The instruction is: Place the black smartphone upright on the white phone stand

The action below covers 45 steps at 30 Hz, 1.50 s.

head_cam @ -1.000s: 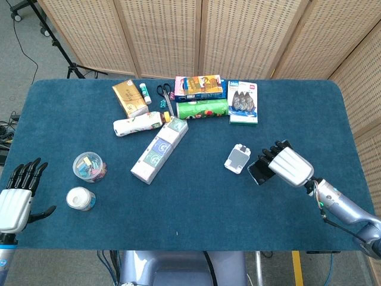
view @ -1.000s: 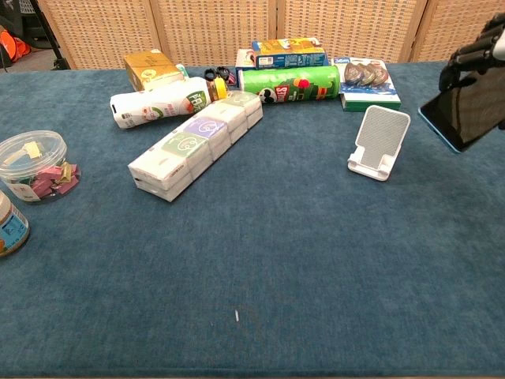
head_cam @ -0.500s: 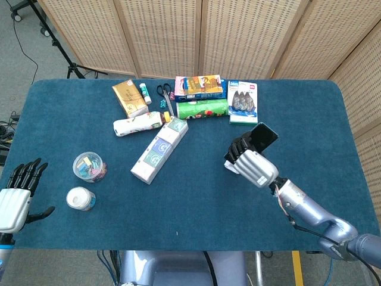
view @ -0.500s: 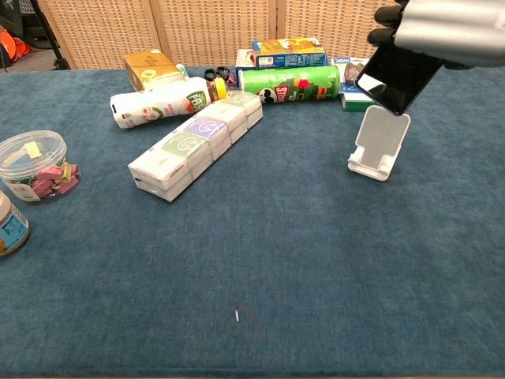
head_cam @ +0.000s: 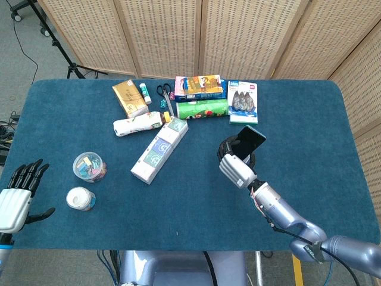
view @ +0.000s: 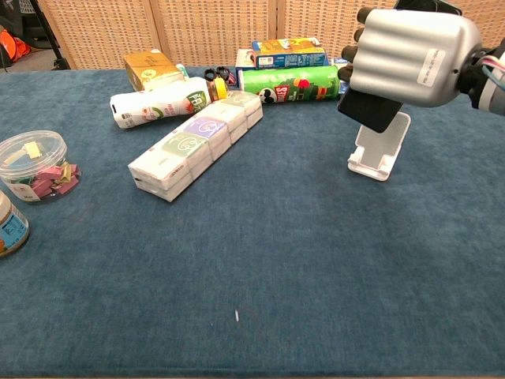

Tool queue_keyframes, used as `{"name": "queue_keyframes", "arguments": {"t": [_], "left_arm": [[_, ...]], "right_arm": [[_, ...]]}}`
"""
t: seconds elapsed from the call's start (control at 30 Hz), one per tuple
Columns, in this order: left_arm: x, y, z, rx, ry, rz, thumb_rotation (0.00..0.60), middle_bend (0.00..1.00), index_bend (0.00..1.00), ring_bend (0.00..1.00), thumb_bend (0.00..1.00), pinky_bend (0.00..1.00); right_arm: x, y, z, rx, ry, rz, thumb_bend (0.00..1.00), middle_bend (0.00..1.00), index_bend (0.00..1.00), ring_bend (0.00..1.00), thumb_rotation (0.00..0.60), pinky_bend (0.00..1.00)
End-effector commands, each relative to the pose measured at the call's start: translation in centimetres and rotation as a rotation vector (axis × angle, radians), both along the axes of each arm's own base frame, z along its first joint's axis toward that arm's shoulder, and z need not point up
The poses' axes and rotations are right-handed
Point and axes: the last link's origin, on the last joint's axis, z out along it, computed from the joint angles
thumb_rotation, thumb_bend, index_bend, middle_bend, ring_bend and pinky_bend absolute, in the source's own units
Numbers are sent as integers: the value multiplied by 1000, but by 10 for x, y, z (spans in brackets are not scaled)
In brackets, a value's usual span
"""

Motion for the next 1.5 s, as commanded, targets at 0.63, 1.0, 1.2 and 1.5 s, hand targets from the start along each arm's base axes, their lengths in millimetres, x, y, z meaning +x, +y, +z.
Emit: {"name": "queue_keyframes", "arguments": {"t": [0.63,1.0,1.2,1.5], "left_arm": [[0,0,-3,-10,20,0,600,0,0,0,0,0],[0,-1,-2,-10,18,-4,600,0,0,0,0,0],[-1,-2,-1,-11,9,-2,600,0,0,0,0,0],[-1,-1,-2,-12,14,2,600,0,0,0,0,0]], "right_arm": [[-18,5,-45,-73,197,124,440,559,565,511,600,377],[-29,9,-59,-104,255,110,440,560,565,511,600,307],[-40,10,-63,-101,303,148,440,560,565,511,600,307],[-47,9,-67,-103,294,148,440,560,565,511,600,307]]}}
